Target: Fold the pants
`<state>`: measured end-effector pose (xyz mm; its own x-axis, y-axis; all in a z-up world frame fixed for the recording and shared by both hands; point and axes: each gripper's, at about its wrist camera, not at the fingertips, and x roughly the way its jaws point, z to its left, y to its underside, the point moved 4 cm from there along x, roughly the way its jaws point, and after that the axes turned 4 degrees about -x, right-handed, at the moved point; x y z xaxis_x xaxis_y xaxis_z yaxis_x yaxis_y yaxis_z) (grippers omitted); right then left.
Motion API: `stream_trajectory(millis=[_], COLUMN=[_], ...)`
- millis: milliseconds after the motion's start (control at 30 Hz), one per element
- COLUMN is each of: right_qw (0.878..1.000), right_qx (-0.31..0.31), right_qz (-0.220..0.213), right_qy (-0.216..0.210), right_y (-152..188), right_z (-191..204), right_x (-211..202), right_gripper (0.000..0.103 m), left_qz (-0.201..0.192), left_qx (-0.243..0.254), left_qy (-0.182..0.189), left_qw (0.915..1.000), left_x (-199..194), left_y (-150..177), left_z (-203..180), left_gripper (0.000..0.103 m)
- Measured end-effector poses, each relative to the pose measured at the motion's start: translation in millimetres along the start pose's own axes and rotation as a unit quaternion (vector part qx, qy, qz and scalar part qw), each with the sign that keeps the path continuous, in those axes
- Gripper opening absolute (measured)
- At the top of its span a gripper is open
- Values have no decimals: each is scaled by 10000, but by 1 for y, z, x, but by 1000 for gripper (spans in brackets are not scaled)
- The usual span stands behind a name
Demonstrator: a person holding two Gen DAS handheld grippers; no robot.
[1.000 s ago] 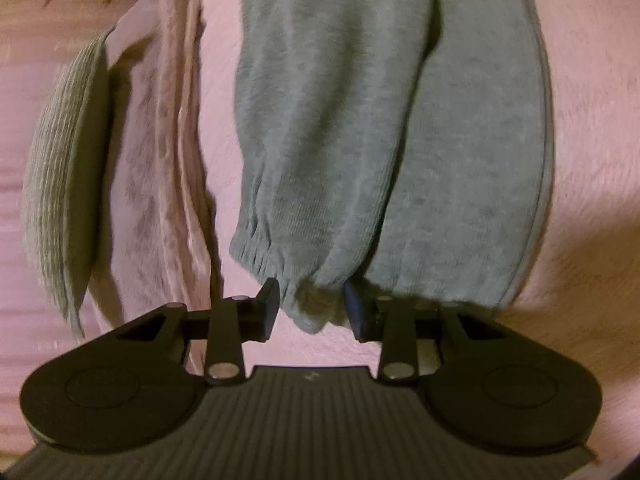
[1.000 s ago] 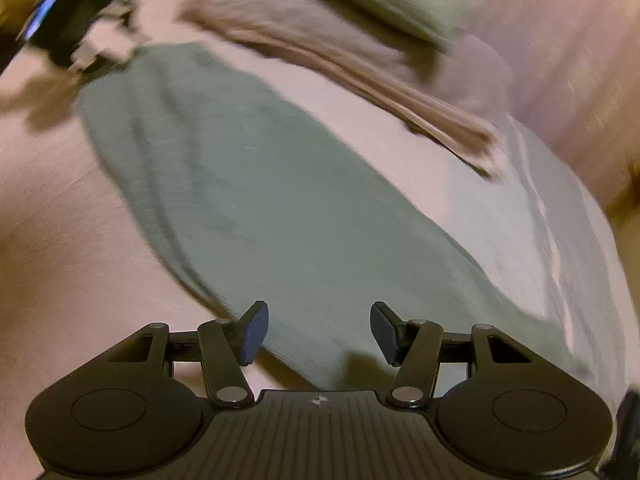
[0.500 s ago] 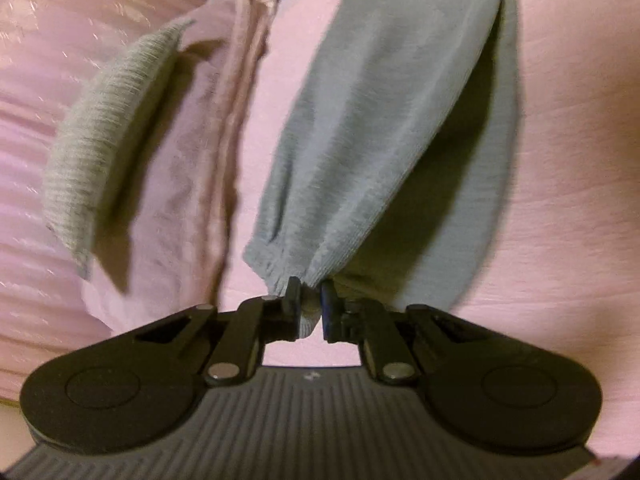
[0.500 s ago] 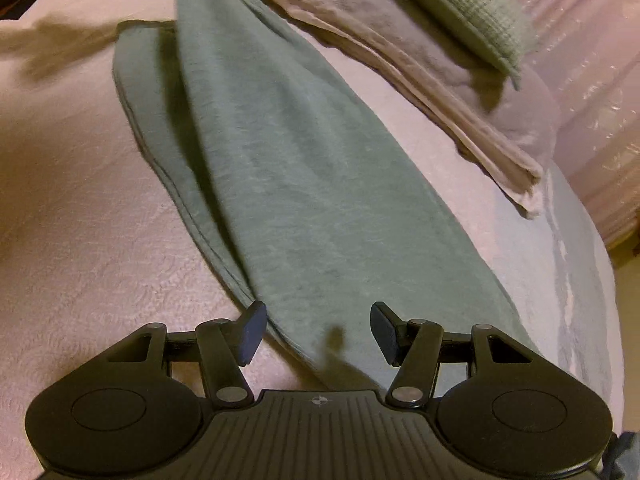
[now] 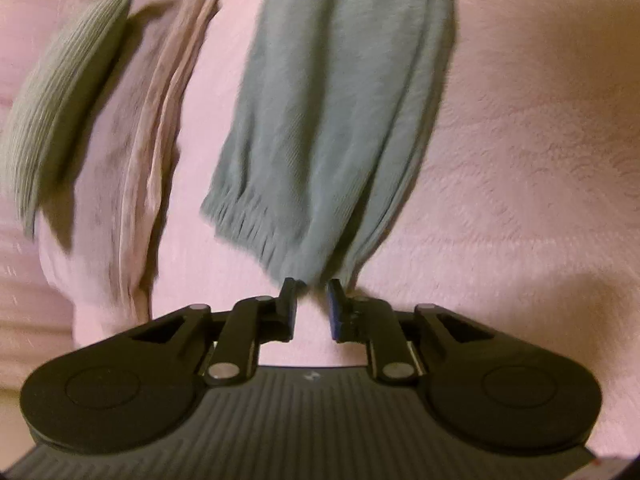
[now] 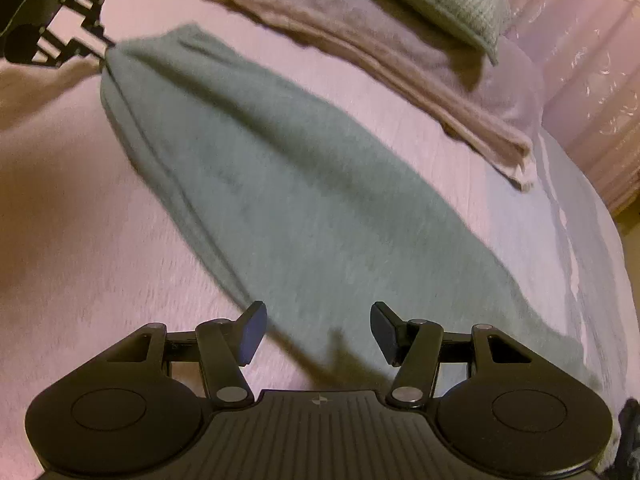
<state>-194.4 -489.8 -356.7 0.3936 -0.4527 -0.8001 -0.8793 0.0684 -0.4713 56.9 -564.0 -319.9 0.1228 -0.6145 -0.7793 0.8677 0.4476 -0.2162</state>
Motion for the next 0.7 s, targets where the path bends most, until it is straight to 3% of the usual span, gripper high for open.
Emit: stream_trajectory(millis=[133,333,433,567,700], right_qw=[10000,9989,9959,9882,9711], right_qx=[68,459,850,1345,2079], right_qz=[-62,7,193,444,745], right_qy=[-18,40,246,581,904], right_y=[-13,-15,5,41,74], right_z=[-32,-37,-25,-14,-21], right_x=[15,12,4,-7,-20], right_gripper=[54,54,54,54,54], left_qz=[160,-242,-374,-192,-110], left_qx=[-756,-1576,-1605,-1356,-1345], left_qy=[-2,235,445,549,370], left_qw=[9970,9869,9853,9891,9902], left_x=[-8,26,53,87,86], left_y=[8,-37,-57,-59,-59], left_z=[44,95,100,95,97], left_gripper=[22,27,28,30,35])
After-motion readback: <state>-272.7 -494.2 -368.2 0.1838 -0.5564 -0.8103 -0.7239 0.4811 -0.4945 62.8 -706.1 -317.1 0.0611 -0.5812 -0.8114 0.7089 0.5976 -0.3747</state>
